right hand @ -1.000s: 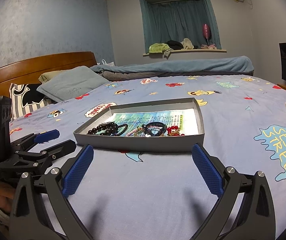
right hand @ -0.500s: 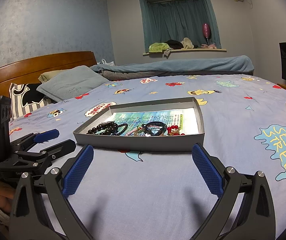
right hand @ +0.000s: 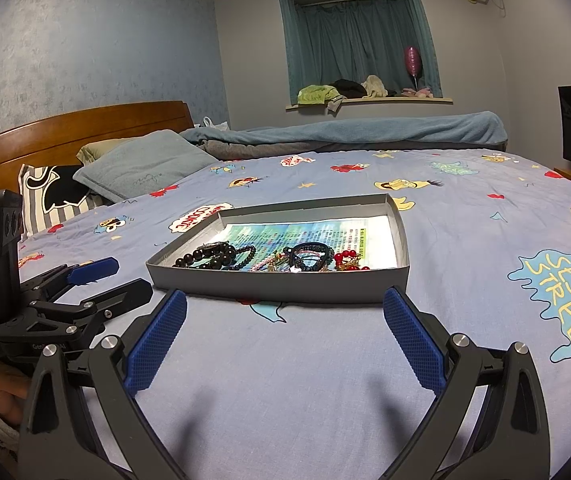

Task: Organize jewelry

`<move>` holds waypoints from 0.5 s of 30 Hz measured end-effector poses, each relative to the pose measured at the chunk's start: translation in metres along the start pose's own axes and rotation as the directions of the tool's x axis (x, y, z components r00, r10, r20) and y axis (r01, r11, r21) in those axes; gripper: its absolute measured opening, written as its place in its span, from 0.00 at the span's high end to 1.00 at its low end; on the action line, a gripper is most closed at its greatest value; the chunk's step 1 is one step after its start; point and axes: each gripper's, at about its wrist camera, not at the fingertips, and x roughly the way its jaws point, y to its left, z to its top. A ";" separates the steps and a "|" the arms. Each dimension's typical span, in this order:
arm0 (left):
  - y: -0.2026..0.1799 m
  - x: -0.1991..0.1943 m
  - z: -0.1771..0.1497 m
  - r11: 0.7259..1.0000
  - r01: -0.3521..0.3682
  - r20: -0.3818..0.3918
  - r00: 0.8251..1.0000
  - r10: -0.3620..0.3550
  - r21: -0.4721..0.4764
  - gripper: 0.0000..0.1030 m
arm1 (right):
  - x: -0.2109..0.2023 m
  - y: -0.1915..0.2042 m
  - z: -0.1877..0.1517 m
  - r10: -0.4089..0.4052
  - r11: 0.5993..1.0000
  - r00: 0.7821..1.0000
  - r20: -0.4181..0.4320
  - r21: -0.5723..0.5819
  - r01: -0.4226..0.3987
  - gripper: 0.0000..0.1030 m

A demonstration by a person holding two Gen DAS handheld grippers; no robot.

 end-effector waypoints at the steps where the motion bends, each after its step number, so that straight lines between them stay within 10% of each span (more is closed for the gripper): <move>1: 0.000 0.000 0.000 1.000 0.000 0.001 1.000 0.000 0.001 0.05 | 0.000 0.000 0.000 0.000 1.000 1.000 0.000 0.000 0.000 0.05; 15: 0.000 0.001 -0.002 1.000 -0.003 -0.011 1.000 0.003 0.002 0.05 | 0.001 0.001 -0.001 0.000 1.000 1.000 -0.003 0.000 0.000 0.05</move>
